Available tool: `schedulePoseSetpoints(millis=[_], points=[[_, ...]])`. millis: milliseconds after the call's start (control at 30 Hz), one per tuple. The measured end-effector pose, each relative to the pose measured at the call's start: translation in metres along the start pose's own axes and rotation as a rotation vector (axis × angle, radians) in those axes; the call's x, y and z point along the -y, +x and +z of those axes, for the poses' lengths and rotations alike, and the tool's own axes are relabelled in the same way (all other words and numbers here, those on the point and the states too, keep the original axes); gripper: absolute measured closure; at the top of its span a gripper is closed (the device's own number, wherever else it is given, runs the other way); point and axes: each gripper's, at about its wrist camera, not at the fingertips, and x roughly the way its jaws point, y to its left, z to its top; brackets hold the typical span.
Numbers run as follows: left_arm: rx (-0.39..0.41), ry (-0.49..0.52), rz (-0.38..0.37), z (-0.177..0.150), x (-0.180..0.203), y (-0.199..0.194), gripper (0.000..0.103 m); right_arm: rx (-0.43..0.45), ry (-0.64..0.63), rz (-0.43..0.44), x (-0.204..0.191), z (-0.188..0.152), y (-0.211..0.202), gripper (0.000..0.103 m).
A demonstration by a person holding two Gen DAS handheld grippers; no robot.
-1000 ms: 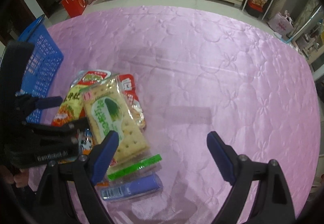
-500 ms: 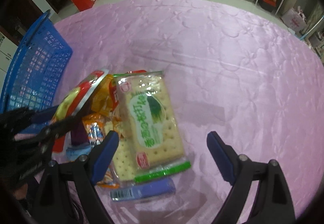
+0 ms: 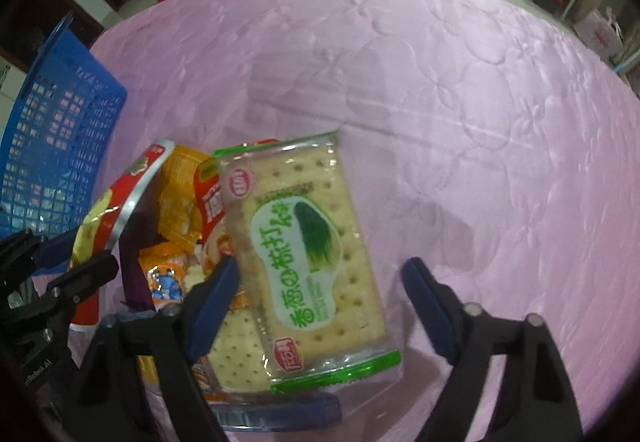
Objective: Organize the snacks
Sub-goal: 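Grasp the red-yellow snack pouch with the left tool while the right tool grasps the green cracker pack, then carry both packs over the basket and open the right tool to drop the crackers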
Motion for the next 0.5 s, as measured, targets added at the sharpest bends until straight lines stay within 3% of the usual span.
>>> schedulePoseSetpoints(millis=[67,167,500], points=[[0.006,0.007,-0.002,-0.003,0.001,-0.004,0.072,-0.002,-0.009,-0.009,-0.006,-0.004,-0.002,0.043],[0.020,0.006,-0.014,-0.008,0.005,-0.013,0.072,0.037,-0.032,-0.054,-0.010,-0.016,-0.017,0.043],[0.123,0.018,-0.020,-0.029,0.011,-0.081,0.072,0.145,-0.029,-0.046,-0.045,-0.061,-0.092,0.043]])
